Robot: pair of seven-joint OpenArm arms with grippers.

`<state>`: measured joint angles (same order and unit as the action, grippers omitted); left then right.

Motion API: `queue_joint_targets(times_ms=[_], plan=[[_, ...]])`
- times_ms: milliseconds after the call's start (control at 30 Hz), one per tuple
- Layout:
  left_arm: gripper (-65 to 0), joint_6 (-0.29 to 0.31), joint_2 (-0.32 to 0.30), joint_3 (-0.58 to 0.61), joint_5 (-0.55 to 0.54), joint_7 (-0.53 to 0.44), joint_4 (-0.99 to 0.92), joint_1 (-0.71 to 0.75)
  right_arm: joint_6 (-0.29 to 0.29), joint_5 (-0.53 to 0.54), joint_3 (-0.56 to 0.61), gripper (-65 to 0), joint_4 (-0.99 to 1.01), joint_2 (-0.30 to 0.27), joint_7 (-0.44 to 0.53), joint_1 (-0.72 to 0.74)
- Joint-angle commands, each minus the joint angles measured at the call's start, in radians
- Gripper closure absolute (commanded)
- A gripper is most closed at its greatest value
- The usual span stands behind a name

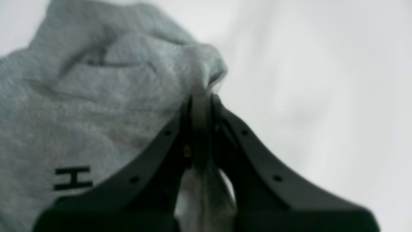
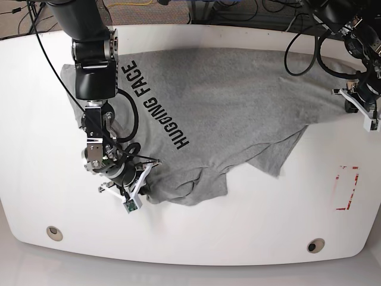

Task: Layout the t-shirt on the table in an organized manner, then fold the t-shirt properly
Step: 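Lift the shirt with both grippers and stretch it between them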

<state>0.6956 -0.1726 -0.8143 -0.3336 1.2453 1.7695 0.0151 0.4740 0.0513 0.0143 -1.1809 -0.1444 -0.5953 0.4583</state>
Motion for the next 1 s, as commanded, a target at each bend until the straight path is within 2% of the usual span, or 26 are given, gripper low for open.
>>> queue_joint_targets(times_ms=[0, 233, 400, 467, 733, 967], plan=[[-0.8, 0.003, -0.017, -0.003, -0.011, 0.009, 0.071, -0.047, 0.002, 0.008, -0.003, -0.3, -0.087, -0.004, -0.008, 0.029], [-0.7, 0.003, -0.02, -0.003, -0.011, 0.107, 0.129, -0.142, 0.002, 0.006, -0.003, -0.3, -0.195, -0.011, -0.064, 0.036], [-0.7, 0.003, -0.028, -0.001, -0.009, 0.107, 0.189, -0.2, 0.002, -0.001, -0.003, -0.3, -0.236, -0.016, -0.071, 0.072], [-0.7, 0.003, -0.031, -0.001, -0.006, 0.107, 0.2, -0.232, 0.002, 0.005, -0.003, -0.3, -0.239, -0.037, -0.071, 0.09], [-0.6, 0.003, -0.104, 0.092, -0.009, 0.107, 0.218, -0.384, 0.002, 0.008, -0.004, -0.3, -0.261, -0.076, -0.067, 0.233], [-0.6, 0.003, -0.166, 0.128, -0.009, 0.113, 0.231, -0.602, 0.002, 0.008, -0.003, -0.3, -0.297, -0.123, -0.071, 0.383]])
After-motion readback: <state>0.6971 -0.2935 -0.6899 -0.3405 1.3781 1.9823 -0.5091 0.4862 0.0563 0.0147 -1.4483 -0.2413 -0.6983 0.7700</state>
